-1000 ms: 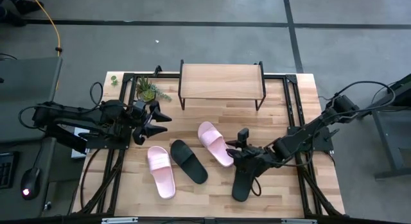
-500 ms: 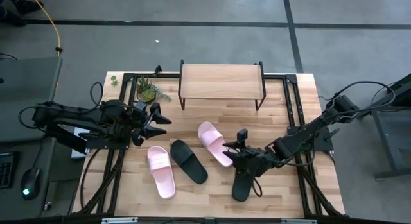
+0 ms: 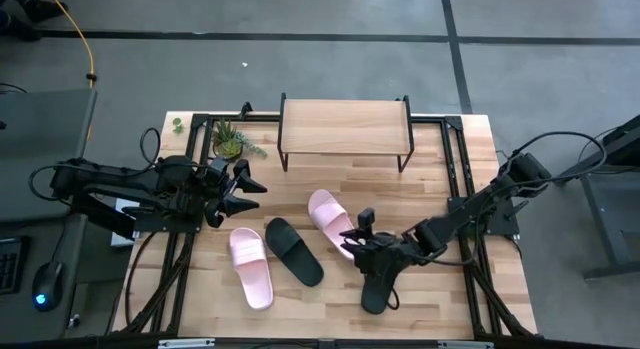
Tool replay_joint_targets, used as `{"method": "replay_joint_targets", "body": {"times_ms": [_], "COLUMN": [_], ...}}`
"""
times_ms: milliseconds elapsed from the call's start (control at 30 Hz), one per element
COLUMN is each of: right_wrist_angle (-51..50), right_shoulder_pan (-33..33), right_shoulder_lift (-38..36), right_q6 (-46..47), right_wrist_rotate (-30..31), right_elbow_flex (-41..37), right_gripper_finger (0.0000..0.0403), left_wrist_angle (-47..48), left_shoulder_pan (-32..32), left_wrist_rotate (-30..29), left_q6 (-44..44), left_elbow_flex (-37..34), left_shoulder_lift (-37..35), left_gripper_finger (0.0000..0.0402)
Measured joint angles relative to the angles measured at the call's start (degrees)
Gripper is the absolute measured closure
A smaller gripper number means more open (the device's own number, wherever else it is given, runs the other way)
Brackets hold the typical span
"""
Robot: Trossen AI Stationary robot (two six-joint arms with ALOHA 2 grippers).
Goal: Pick and place slides into the shelf
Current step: Put the right black slipper on the shelf
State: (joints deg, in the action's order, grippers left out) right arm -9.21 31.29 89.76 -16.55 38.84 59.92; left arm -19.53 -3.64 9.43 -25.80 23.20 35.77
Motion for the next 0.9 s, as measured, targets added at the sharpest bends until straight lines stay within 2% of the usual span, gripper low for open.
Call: {"method": "replay_joint_targets", "body": {"times_ms": [100,333,567,900], "right_wrist_angle": [-0.27,-6.02,-16.76,-23.9], "right_shoulder_pan": [0.07,0.88,2.82,7.87], "right_shoulder_lift": [0.0,0.0,-0.02,-0.02], "right_q6": [1.27,4.86,16.19,26.74], "right_wrist_rotate": [-2.85,-3.0,-2.99,-2.58], "right_elbow_flex": [0.0,0.0,2.84,3.98], "right_gripper_finger": [0.026,0.026,0.026,0.026], "left_wrist_angle": [0.04,0.07,0.13,0.17], "left_shoulder_pan": [0.0,-0.01,0.0,-0.02], "left_wrist_rotate": [0.0,0.0,-0.01,-0.02], "left_q6": [0.02,0.02,0.16,0.44], "left_elbow_flex": [0.0,0.0,0.0,0.0], "left_shoulder_lift": [0.0,0.0,0.0,0.0], "left_gripper_finger": [0.0176,0.0176,0.0176,0.0176]}}
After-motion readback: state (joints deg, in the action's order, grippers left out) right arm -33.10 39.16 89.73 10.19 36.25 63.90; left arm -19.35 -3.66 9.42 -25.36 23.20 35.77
